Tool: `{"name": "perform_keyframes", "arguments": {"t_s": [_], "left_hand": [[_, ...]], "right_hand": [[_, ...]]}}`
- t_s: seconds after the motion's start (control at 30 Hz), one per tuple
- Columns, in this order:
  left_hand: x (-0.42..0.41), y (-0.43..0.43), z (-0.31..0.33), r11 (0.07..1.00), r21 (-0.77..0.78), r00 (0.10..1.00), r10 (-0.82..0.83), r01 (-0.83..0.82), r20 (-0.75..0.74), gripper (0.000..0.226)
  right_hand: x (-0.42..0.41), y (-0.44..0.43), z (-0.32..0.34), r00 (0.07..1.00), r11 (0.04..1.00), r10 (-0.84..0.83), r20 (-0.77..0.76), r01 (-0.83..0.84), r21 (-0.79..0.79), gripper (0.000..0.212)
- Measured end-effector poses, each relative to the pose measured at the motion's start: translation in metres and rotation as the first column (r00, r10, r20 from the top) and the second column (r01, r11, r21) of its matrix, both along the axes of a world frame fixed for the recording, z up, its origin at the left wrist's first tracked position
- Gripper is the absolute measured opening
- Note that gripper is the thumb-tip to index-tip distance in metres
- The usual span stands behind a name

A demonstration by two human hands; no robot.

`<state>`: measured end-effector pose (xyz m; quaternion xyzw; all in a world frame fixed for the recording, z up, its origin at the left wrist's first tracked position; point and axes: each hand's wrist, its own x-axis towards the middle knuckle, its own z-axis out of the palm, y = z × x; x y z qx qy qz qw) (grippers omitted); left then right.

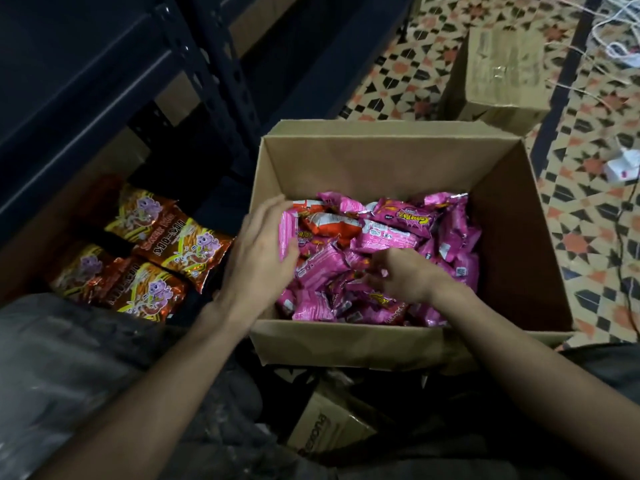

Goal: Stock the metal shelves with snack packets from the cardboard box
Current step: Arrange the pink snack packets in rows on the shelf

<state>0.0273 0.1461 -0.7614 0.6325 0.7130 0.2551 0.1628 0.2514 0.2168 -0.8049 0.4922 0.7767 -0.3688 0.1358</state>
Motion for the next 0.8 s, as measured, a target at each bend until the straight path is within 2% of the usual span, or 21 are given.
{"name": "perform_keyframes", "arguments": {"t_s": [0.07,0.13,0.2,0.27,0.33,0.4,0.47,0.57,0.67,0.73,0.8], "left_hand": [[0.012,0.006,-0.004,0.979,-0.192,0.997,-0.059,0.069,0.054,0.051],[0.018,0.013,-0.014,0.902,-0.415,0.992,-0.091,0.12,0.09,0.051],[0.021,0.019,-0.023,0.827,-0.537,0.985,-0.121,0.168,0.122,0.049],[0.022,0.024,-0.032,0.773,-0.607,0.983,-0.135,0.185,0.129,0.05],[0.022,0.027,-0.037,0.726,-0.658,0.979,-0.158,0.201,0.125,0.052],[0.021,0.029,-0.042,0.693,-0.689,0.977,-0.17,0.213,0.13,0.055],[0.019,0.032,-0.046,0.674,-0.705,0.976,-0.164,0.219,0.146,0.057],[0.014,0.036,-0.052,0.645,-0.732,0.976,-0.16,0.219,0.15,0.06],[0.014,0.039,-0.056,0.626,-0.749,0.975,-0.168,0.219,0.146,0.06],[0.016,0.041,-0.057,0.612,-0.758,0.974,-0.159,0.224,0.158,0.06],[0.017,0.041,-0.059,0.597,-0.77,0.974,-0.157,0.225,0.162,0.061]], "right_hand": [[-0.009,0.003,-0.013,0.993,0.999,0.031,0.114,-0.03,-0.011,0.029],[-0.017,0.001,-0.02,0.979,0.996,0.086,0.184,-0.087,-0.003,0.044],[-0.023,-0.001,-0.022,0.958,0.986,0.139,0.25,-0.158,0.056,0.051],[-0.023,0.001,-0.026,0.946,0.964,0.199,0.257,-0.236,0.12,0.043],[-0.019,0.005,-0.024,0.943,0.951,0.238,0.235,-0.275,0.139,0.033],[-0.011,0.013,-0.013,0.965,0.961,0.207,0.161,-0.231,0.149,0.022],[0.0,0.026,0.004,0.998,0.981,0.063,0.012,-0.065,0.183,0.009],[0.012,0.053,0.011,0.97,0.939,-0.185,-0.161,0.223,0.261,0.014],[0.017,0.082,-0.009,0.965,0.929,-0.255,-0.066,0.263,0.259,0.024],[0.015,0.091,-0.027,0.979,0.967,-0.202,0.029,0.195,0.165,0.023],[0.006,0.09,-0.041,0.992,0.987,-0.112,0.055,0.104,0.122,0.016]]}}
